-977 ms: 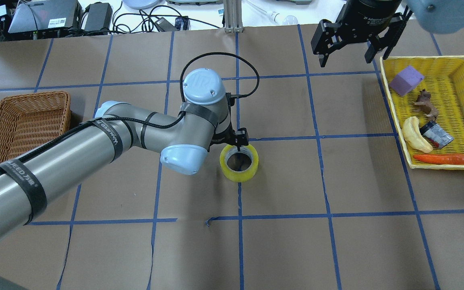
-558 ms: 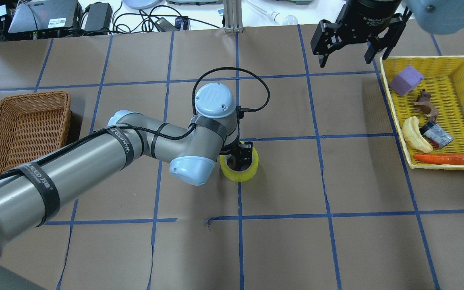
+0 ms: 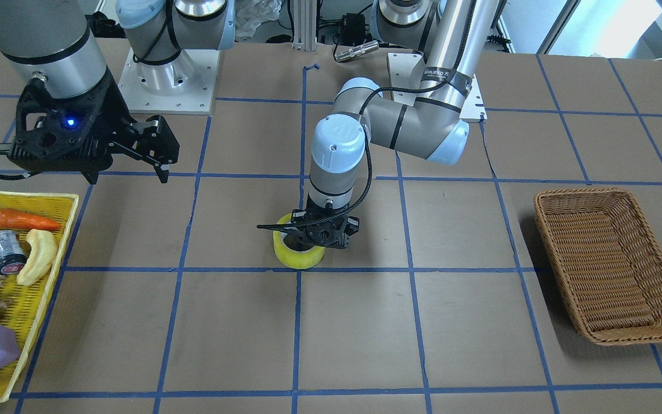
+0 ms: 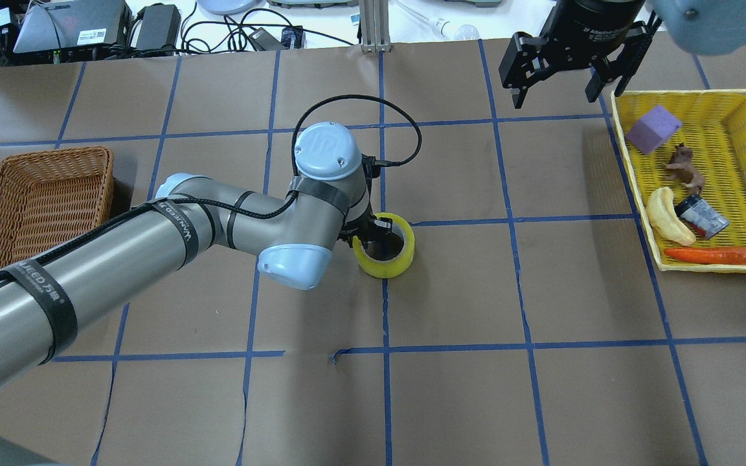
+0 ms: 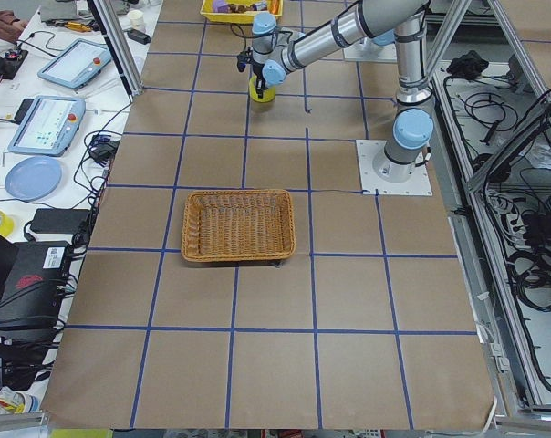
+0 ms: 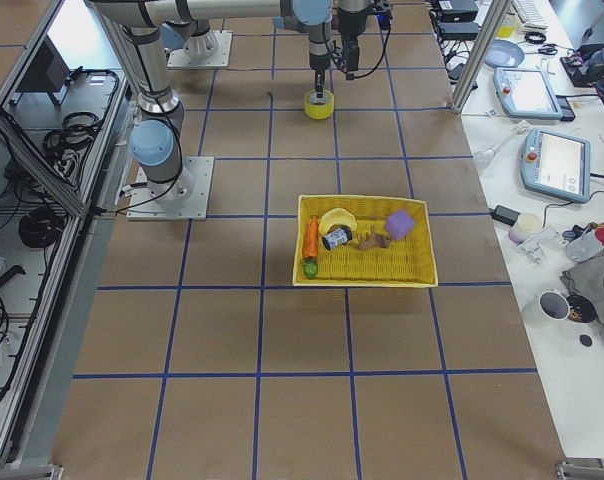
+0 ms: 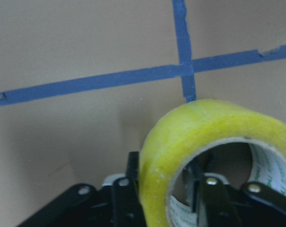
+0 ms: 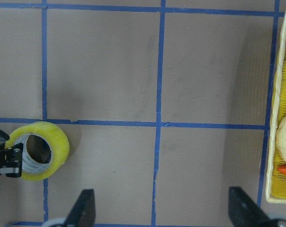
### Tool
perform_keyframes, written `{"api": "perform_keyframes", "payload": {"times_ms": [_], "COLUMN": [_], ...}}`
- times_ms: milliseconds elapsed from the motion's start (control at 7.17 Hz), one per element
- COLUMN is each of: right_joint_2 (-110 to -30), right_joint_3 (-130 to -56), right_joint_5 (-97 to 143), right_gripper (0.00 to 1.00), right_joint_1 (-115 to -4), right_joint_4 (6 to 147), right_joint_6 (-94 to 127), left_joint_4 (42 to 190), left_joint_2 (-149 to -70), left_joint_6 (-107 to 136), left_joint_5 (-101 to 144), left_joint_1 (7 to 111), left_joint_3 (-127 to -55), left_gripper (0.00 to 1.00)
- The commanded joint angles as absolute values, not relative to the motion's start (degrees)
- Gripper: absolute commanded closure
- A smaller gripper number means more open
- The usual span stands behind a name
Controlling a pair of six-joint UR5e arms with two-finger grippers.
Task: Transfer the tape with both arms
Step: 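Carry the tape roll with the left gripper over the wicker basket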
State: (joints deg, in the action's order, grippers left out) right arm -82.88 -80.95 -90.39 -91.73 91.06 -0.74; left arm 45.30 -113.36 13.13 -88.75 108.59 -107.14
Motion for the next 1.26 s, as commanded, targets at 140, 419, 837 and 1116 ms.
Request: {"api": "perform_keyframes", "payload": {"times_ms": [140,419,837,1116], "right_joint_2": [-82.9,-82.9,-82.9,-82.9], "right_joint_3": [-80.9,-80.9,-80.9,-80.9], "right_joint_5": [-90.5,-90.5,-90.5,-90.5], "right_gripper": [0.00,0.00,0.00,0.00], "right_joint_1": [-91.7,-91.8,-91.8,-91.8], "right_joint_4": [91.1,91.1,91.1,91.1], "right_joint_6": [-0.8,-0.7,-0.7,-0.7], "left_joint_4": [50.2,61.2,68.8,68.6], "left_joint_2": [-108.3,-105.3,-104.5,-104.8], "left_joint_6": [7.3,-2.7,-24.2,-35.7], "left_joint_5": [-88.9,-89.1,-89.6,-89.0], "left_joint_1": [100.0,87.9,71.8,58.9], "left_joint_3": [-106.1,-99.0,-94.7,-94.5], "left_gripper": [1.00,1.00,1.00,1.00]}}
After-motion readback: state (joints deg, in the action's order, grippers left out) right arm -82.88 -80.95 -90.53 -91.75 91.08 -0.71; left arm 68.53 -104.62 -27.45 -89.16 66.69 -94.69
